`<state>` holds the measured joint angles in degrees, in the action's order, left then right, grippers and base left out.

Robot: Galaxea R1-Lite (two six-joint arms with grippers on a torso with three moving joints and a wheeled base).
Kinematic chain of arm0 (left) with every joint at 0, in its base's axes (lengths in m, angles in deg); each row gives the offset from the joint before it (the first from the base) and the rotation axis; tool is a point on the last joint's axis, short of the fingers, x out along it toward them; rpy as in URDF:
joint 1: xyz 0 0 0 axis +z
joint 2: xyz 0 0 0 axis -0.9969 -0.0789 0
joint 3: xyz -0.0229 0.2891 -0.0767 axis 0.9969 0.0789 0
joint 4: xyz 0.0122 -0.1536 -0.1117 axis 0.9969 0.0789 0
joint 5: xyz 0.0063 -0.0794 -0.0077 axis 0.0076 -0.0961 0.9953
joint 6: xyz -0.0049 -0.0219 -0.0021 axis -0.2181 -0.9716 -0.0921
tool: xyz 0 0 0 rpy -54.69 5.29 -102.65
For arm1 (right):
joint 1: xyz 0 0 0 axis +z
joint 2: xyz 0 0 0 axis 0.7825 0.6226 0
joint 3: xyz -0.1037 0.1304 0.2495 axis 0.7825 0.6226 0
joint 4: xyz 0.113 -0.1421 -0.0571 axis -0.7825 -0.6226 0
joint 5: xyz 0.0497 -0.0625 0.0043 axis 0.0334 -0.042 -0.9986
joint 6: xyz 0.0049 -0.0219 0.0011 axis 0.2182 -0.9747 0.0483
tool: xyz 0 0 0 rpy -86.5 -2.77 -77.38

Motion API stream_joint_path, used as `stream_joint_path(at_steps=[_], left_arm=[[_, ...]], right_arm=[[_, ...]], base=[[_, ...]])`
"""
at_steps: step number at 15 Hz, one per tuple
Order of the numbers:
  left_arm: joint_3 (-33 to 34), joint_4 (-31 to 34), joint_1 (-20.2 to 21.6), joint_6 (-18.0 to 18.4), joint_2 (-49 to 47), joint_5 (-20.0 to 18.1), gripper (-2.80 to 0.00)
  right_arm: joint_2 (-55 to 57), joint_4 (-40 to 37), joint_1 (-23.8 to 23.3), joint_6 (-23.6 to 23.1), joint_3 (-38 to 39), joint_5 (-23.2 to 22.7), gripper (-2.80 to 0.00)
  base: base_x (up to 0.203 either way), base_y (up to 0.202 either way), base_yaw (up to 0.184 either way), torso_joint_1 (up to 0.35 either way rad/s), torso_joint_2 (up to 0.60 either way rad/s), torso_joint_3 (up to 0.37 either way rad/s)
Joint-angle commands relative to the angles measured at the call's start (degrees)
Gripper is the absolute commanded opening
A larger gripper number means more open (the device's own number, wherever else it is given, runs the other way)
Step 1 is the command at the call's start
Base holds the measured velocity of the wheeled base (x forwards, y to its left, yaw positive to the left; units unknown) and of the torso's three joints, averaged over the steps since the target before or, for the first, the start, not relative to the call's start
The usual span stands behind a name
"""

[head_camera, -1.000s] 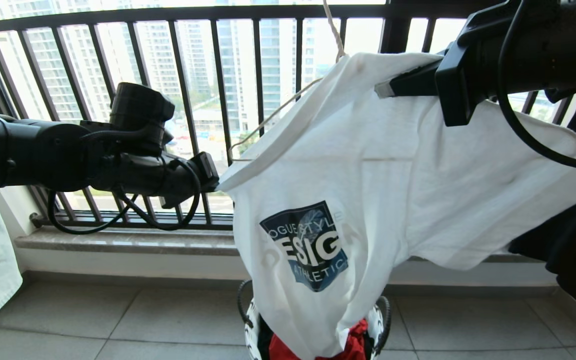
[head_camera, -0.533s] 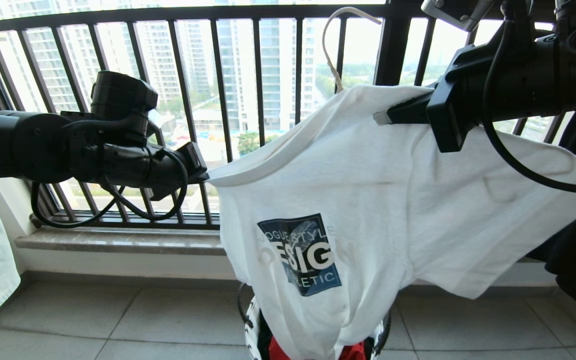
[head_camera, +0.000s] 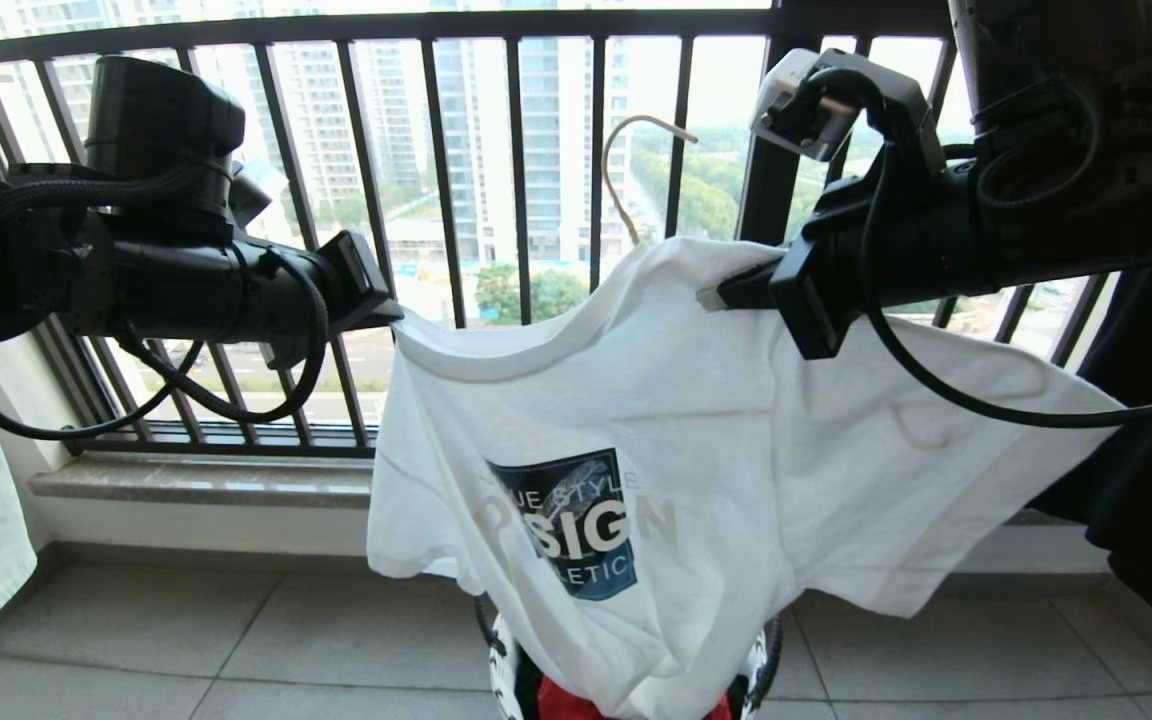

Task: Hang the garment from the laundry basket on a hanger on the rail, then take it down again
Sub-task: Hang the clothes on the clothes rack

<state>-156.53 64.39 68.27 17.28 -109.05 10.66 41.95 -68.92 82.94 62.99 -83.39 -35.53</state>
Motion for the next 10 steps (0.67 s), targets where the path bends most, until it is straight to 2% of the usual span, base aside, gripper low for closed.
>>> stream_joint_path(at_steps=[1,3,6,8,10], left_arm=[[-0.1,1.5,-1.4,-0.2,1.4,-0.1,-2.8],[0.0,1.9,-2.8,-0.3,1.2,0.0,-2.8],[0.0,1.9,-3.0,-0.3,1.4,0.0,-2.8],[0.6,1.9,-5.3,-0.4,1.4,0.2,-2.8],[1.0,1.8,-5.9,-0.2,1.3,0.6,-2.8]], right_arm=[[0.5,5.7,1.8,0.5,6.2,-0.3,-2.8],[0.9,14.8,3.9,3.8,9.6,-0.4,-2.8],[0.4,18.1,5.0,8.6,14.4,-0.5,-2.8],[-0.2,25.7,5.1,12.2,19.2,-0.5,-2.8],[-0.8,30.8,5.8,13.5,24.3,-0.8,-2.8]], base=[[0.0,0.0,0.0,0.0,0.0,0.0],[0.0,0.0,0.0,0.0,0.0,0.0],[0.0,0.0,0.0,0.0,0.0,0.0],[0.0,0.0,0.0,0.0,0.0,0.0],[0.0,0.0,0.0,0.0,0.0,0.0]])
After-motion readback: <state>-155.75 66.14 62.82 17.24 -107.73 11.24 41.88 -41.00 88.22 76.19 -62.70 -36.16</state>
